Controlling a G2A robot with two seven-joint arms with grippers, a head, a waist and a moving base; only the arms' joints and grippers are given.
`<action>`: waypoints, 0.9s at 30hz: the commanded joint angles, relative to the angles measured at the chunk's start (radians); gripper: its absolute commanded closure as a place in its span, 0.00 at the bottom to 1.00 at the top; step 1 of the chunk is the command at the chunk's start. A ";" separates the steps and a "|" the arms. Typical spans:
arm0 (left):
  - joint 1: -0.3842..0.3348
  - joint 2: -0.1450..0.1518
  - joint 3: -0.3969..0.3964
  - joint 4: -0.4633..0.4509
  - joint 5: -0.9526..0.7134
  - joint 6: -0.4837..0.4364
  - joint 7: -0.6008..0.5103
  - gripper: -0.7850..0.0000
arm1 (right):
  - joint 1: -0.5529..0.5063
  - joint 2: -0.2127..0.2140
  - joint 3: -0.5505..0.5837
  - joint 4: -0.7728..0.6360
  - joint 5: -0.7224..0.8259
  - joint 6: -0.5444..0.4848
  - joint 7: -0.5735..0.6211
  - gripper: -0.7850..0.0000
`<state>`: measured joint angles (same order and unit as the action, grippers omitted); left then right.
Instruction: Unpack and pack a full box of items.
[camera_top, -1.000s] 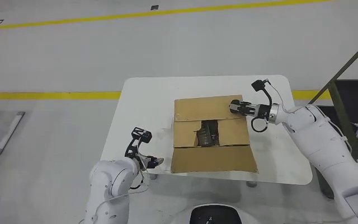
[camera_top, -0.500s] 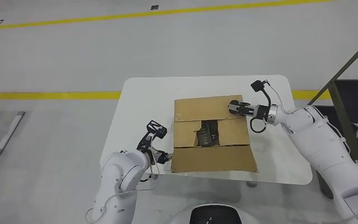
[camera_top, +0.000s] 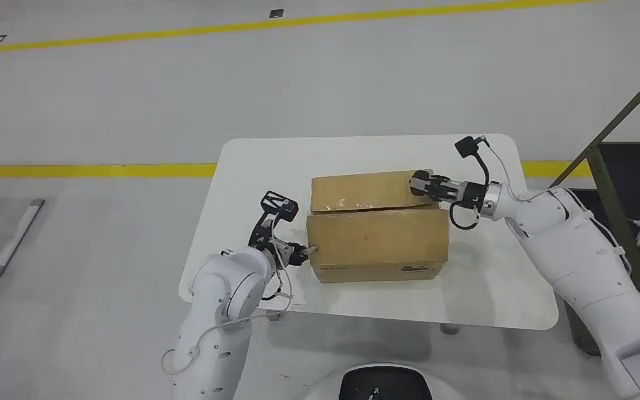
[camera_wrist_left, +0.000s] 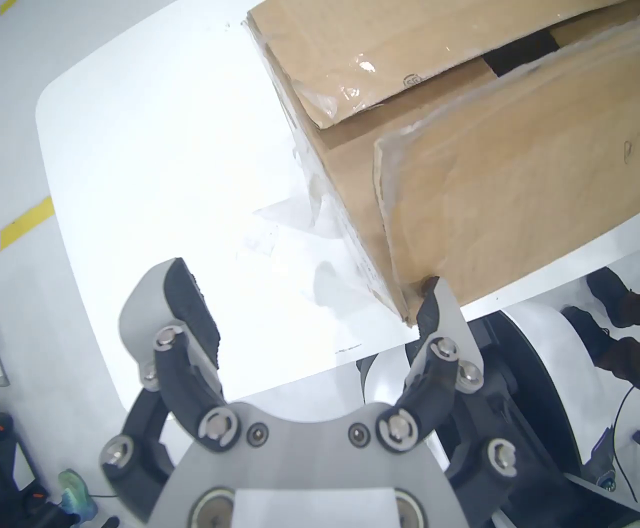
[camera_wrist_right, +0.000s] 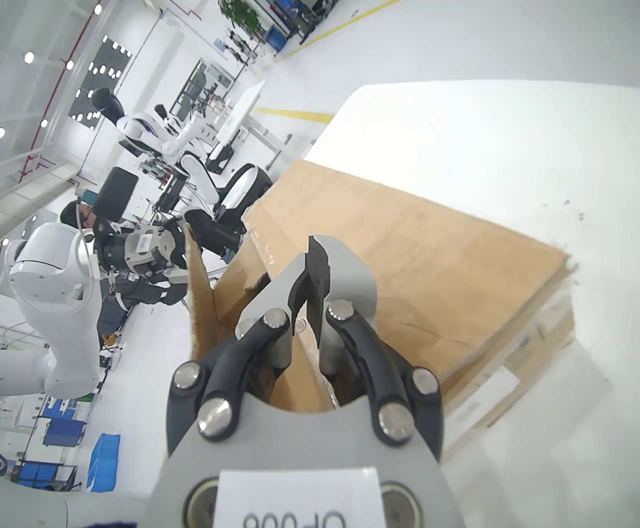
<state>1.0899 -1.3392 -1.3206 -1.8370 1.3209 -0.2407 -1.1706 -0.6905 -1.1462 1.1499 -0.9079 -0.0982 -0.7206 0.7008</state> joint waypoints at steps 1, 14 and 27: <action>-0.012 -0.001 0.016 0.020 0.010 0.018 0.015 0.00 | -0.011 0.008 0.023 -0.038 -0.034 0.013 -0.038 1.00; -0.042 -0.004 0.053 0.078 0.013 0.093 0.036 0.00 | -0.181 0.004 -0.035 -0.324 -0.385 0.190 -0.328 1.00; -0.079 -0.012 0.040 0.144 -0.034 0.261 0.054 0.00 | -0.185 -0.044 -0.178 -0.272 -0.607 0.320 -0.531 1.00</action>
<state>1.0144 -1.3505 -1.2765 -1.6990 1.2916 -0.0064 -1.1138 -0.8777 -1.1875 0.9773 -1.1886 -0.6981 -0.4035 0.1783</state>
